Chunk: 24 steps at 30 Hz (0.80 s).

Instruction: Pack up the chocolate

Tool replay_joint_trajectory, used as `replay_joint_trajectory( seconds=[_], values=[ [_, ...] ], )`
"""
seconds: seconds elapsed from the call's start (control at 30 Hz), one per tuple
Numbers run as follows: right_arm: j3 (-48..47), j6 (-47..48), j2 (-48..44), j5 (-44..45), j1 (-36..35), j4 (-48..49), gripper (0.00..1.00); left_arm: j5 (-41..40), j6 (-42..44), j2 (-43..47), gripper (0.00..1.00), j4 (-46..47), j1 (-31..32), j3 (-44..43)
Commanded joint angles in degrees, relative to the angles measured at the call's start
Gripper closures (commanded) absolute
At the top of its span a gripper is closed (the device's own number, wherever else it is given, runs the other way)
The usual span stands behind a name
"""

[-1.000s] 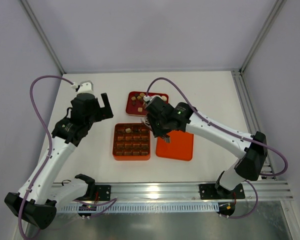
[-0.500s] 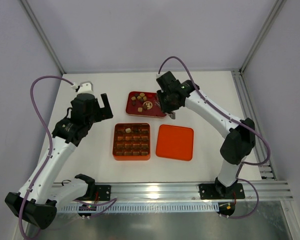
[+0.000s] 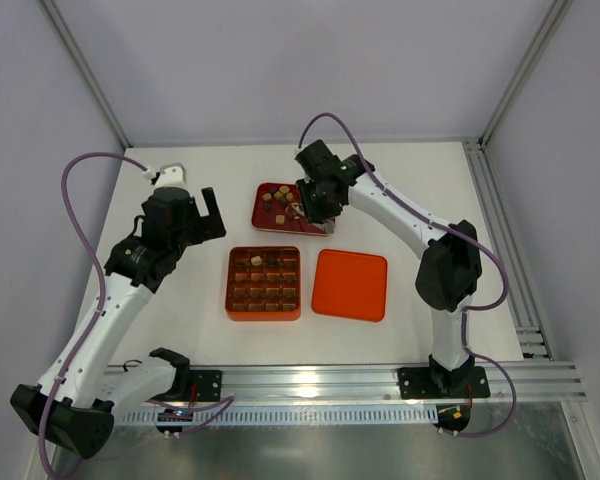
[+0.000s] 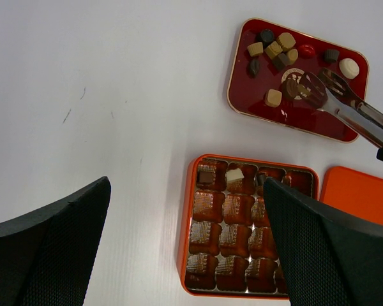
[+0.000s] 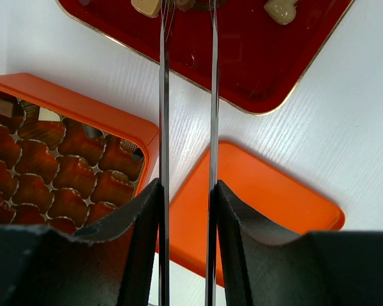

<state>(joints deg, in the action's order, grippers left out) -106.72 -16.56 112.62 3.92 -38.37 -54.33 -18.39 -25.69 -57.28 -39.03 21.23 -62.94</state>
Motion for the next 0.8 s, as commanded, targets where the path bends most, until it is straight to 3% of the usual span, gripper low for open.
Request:
replay_joint_trajectory(
  seconds=[0.0,0.77],
  values=[
    [-3.32,0.39,0.58,-0.85,-0.65,1.33,0.59,0.20,-0.15,0.67,0.00,2.55,-0.40,0.36],
    [-8.68,0.56,7.00,3.02,-1.88,-1.22,0.58,0.20,-0.06,1.11,0.00,2.55,-0.67,0.80]
  ],
)
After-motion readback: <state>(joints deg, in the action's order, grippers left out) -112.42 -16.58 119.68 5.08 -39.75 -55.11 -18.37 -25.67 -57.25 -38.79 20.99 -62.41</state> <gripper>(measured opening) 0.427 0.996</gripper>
